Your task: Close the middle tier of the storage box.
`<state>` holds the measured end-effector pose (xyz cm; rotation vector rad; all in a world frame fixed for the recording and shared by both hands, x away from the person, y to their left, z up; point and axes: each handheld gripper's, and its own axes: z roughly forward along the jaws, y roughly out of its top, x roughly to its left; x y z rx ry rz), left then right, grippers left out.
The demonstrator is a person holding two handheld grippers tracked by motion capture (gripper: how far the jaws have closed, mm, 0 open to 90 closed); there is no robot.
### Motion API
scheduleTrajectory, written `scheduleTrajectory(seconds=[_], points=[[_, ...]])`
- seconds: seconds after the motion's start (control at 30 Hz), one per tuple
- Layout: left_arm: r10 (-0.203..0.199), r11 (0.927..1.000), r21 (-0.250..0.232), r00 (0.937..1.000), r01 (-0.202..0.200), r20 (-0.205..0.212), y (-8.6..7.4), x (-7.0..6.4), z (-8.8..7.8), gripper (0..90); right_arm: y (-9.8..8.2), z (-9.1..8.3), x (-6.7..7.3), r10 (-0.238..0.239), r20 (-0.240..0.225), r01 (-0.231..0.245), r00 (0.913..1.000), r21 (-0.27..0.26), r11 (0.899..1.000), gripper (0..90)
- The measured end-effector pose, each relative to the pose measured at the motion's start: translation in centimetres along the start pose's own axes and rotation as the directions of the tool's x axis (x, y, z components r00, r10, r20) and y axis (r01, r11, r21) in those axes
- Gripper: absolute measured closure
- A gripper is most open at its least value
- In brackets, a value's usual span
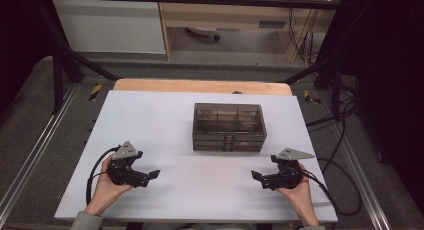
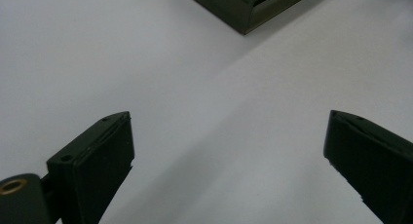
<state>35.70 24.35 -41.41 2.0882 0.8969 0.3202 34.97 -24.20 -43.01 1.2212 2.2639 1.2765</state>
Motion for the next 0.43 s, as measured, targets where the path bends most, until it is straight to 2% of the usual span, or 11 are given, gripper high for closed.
scheduleTrajectory(seconds=[0.17,0.43], points=[[-0.001,1.0000,0.000,1.0000,0.001,0.001,-0.02,0.03,0.00,4.1,-0.25,0.14,-0.44,0.011,0.001,-0.011,0.9999,0.012,1.000,0.6],[0.001,1.0000,0.001,1.0000,-0.001,0.002,-0.02,-0.05,0.05,4.0,-0.35,0.02,-0.74,0.014,0.004,-0.014,0.9999,0.000,1.000,0.6]])
